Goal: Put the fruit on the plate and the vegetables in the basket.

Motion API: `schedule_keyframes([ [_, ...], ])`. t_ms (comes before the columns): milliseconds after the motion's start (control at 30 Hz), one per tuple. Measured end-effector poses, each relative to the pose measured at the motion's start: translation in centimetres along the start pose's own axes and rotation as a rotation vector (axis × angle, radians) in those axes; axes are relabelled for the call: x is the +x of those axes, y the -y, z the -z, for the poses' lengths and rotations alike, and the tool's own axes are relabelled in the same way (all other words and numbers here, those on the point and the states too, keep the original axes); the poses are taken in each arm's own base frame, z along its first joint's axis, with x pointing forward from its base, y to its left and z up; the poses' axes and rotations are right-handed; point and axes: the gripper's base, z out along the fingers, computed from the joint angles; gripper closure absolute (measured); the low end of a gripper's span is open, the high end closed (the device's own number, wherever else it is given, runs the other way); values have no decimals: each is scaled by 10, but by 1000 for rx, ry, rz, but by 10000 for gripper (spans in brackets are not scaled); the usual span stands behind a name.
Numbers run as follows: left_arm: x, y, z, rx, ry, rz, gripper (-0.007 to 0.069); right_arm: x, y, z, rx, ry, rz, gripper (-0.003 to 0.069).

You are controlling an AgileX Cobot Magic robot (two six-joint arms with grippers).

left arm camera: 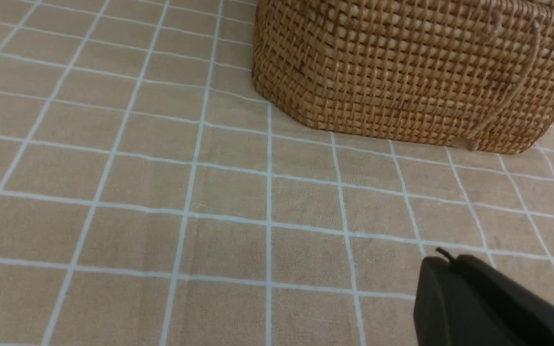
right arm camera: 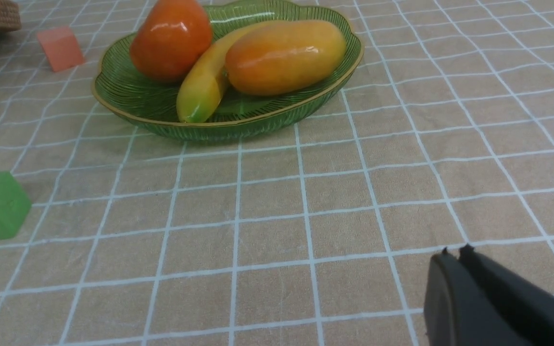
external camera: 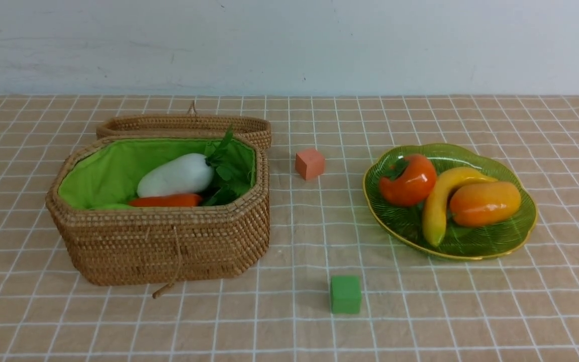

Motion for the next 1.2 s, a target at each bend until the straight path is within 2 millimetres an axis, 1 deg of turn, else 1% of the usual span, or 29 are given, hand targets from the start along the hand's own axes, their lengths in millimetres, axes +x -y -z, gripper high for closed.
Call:
schedule_keyframes([
  [1200,0,0,0,0,2,1,638,0,0,0,0,0,0,603],
])
